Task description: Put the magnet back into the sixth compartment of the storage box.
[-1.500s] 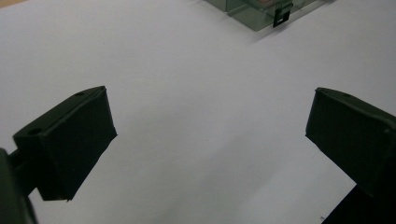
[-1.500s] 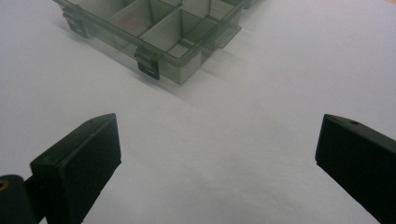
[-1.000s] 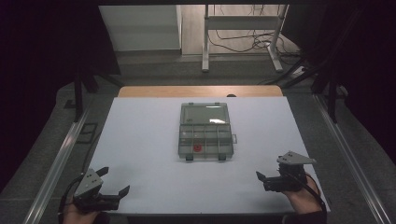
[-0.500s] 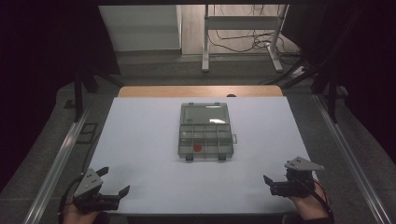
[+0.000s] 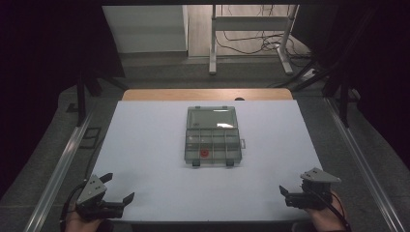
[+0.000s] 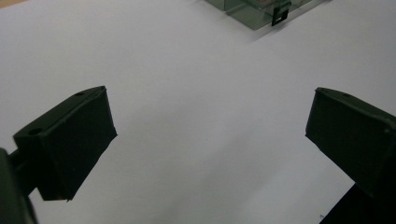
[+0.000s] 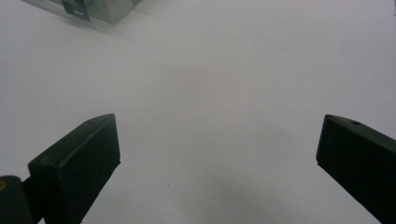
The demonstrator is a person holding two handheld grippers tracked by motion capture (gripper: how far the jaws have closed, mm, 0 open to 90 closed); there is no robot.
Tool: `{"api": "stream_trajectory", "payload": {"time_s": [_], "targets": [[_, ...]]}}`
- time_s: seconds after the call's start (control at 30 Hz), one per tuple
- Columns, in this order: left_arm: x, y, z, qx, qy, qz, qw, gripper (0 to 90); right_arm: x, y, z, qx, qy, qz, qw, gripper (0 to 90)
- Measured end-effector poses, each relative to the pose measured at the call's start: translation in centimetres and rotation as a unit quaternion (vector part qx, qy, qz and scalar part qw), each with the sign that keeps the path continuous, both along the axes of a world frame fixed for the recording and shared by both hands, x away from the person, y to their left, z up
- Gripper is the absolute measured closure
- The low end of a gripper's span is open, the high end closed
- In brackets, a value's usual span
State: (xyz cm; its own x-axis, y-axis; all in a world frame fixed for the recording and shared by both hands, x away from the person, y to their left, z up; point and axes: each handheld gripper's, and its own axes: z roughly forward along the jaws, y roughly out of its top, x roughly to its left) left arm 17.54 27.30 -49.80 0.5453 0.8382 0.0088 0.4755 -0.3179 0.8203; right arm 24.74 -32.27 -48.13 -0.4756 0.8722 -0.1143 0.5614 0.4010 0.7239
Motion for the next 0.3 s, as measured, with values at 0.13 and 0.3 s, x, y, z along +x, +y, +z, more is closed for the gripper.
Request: {"api": "stream_trajectory", "payload": {"time_s": [0.13, 0.3], "targets": [[0.0, -0.04, 0.01, 0.002, 0.001, 0.0, 1.0, 1.7, -0.07, -0.21, 0.0, -0.002, -0.004, -0.005, 1.0, 0.0], [0.04, -0.1, 0.03, 0.002, 0.001, 0.0, 1.0, 1.7, -0.04, -0.27, -0.05, -0.003, -0.004, -0.006, 1.0, 0.0]]}}
